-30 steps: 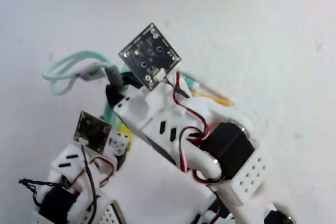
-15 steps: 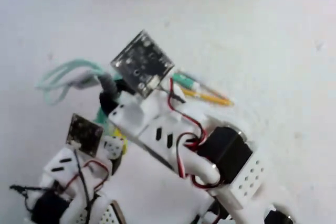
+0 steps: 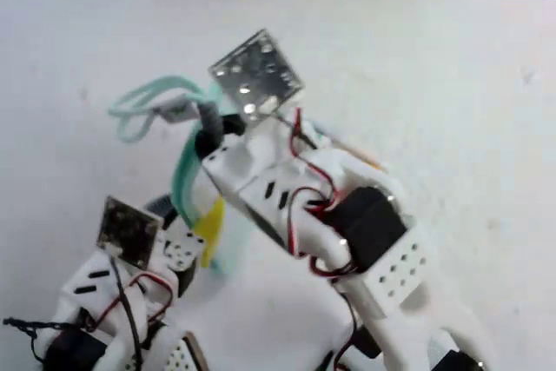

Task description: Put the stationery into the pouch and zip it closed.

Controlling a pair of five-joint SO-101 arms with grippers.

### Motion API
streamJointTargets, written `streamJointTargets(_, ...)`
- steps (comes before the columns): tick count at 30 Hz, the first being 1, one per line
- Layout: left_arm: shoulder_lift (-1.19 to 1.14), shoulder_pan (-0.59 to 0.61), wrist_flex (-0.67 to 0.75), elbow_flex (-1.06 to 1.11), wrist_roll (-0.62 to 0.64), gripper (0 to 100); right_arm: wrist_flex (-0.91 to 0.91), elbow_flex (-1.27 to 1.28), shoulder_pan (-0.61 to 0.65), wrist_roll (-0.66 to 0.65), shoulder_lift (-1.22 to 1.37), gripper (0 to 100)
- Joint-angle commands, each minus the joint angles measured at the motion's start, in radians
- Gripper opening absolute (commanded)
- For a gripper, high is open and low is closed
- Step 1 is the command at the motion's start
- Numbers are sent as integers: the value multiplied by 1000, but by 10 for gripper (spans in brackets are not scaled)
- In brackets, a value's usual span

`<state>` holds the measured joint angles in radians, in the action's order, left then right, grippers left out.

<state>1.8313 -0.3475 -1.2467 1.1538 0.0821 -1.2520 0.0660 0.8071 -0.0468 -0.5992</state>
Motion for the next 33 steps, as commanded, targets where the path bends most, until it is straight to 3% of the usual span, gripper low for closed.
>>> streamJointTargets(1, -2, 7, 69, 2, 77, 275, 13, 0, -16, 6, -16, 17)
streamJointTargets(6, -2, 7, 290, 186, 71, 225, 13, 6, -19, 6, -16, 17)
streamJointTargets(13, -2, 39, 299, 140, 46, 13, 13, 6, -59, 6, -16, 17)
streamJointTargets(19, -2, 53, 302, 127, 43, 20, 77, -26, -41, 6, -27, 17)
streamJointTargets(27, -2, 53, 298, 129, -3, 20, 38, -89, 183, 6, -18, 17)
streamJointTargets(33, -2, 54, 298, 132, -8, 20, 4, -110, 223, 8, -47, 17)
